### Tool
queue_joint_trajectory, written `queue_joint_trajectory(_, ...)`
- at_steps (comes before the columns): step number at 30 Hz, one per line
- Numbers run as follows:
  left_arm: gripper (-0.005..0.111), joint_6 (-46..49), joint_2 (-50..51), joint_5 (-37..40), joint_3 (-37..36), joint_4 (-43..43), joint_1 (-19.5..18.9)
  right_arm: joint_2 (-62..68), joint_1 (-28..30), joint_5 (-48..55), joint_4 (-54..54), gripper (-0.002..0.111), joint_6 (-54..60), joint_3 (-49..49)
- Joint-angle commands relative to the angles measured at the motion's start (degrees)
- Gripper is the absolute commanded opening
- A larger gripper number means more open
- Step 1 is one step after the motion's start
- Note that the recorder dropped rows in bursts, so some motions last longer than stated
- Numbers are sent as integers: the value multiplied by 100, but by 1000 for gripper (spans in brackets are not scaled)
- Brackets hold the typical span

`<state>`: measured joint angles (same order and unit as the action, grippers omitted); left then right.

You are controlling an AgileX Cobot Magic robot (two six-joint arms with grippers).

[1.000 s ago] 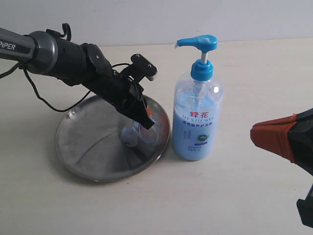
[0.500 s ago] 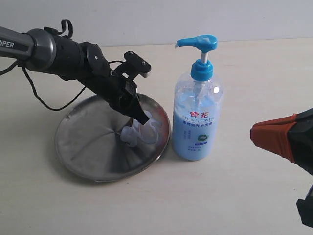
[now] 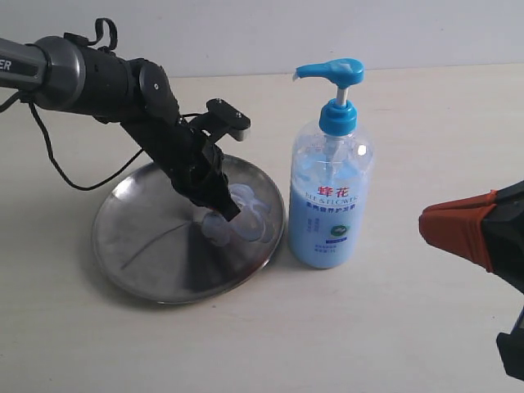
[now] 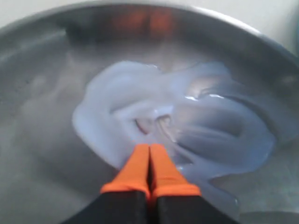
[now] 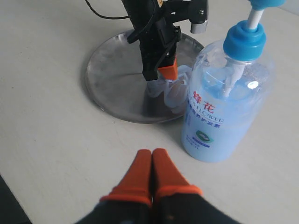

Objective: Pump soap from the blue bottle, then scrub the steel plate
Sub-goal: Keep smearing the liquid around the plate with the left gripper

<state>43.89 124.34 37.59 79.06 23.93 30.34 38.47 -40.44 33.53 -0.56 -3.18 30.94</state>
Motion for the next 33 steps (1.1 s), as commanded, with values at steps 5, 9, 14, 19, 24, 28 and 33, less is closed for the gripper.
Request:
queue_joint_trajectory(5, 0, 130, -119, 910, -98, 288, -7, -43, 12, -74, 16, 0, 38, -30)
queue_joint_trajectory(9, 0, 130, -144, 921, -98, 288, -7, -43, 12, -63, 16, 0, 38, -30)
queue_joint_trajectory(14, 0, 120, -77, 525, -98, 262, -7, -43, 12, -62, 16, 0, 38, -20)
queue_joint_trajectory(19, 0, 107, -77, -110, -98, 238, -7, -43, 12, -62, 16, 0, 38, -20)
queue_joint_trajectory(24, 0, 107, -77, -859, -98, 226, -7, -43, 12, -72, 16, 0, 38, -20)
queue_joint_trajectory(28, 0, 119, -77, -1314, -98, 226, -7, -43, 12, -82, 16, 0, 38, -20)
queue_joint_trajectory(33, 0, 209, -45, -1589, -98, 226, -7, -43, 12, -94, 16, 0, 38, -20)
